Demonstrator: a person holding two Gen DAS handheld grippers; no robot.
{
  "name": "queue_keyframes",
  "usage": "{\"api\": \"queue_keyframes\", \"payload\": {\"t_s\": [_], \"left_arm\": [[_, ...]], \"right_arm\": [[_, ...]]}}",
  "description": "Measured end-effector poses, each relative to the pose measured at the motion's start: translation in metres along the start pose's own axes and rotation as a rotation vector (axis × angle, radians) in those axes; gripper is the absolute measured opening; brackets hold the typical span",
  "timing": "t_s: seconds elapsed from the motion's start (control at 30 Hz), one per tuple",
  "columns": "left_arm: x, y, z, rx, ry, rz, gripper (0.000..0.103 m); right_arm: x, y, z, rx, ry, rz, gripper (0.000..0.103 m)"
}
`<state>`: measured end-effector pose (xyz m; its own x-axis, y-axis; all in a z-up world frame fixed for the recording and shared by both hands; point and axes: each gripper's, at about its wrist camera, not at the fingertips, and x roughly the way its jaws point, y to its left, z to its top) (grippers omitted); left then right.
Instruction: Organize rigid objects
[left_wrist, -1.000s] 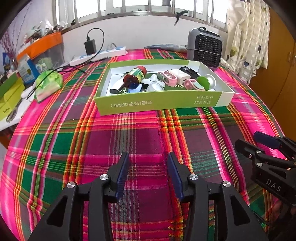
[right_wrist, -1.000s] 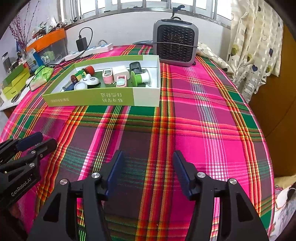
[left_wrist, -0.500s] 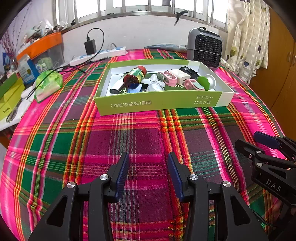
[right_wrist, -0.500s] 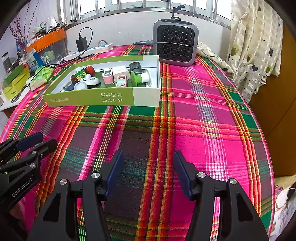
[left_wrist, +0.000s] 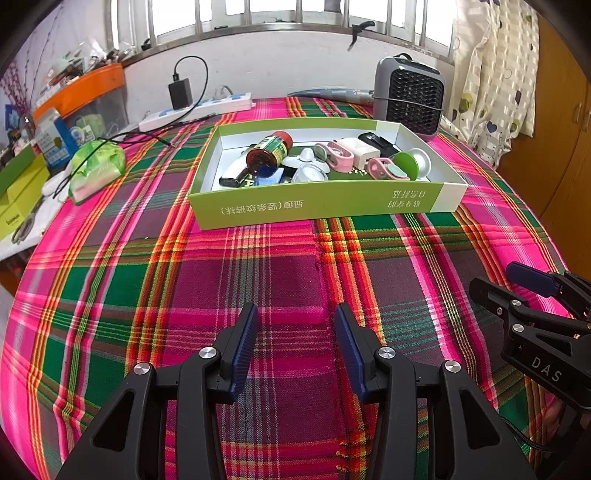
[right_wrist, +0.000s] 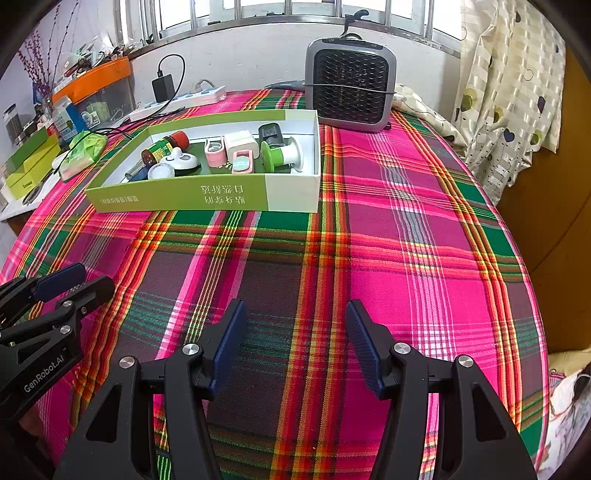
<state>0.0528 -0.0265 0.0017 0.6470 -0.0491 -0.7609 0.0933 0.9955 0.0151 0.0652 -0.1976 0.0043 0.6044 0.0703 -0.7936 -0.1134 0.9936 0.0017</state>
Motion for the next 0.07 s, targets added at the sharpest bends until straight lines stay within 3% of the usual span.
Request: {"api": "queue_keyframes", "payload": {"t_s": [0.07], "left_arm": [[0.0000,0.0002,0.0000,0.000,0.000,0.000,0.042]], "right_arm": [[0.0000,0.0000,0.0000,0.000,0.000,0.000,0.057]]}}
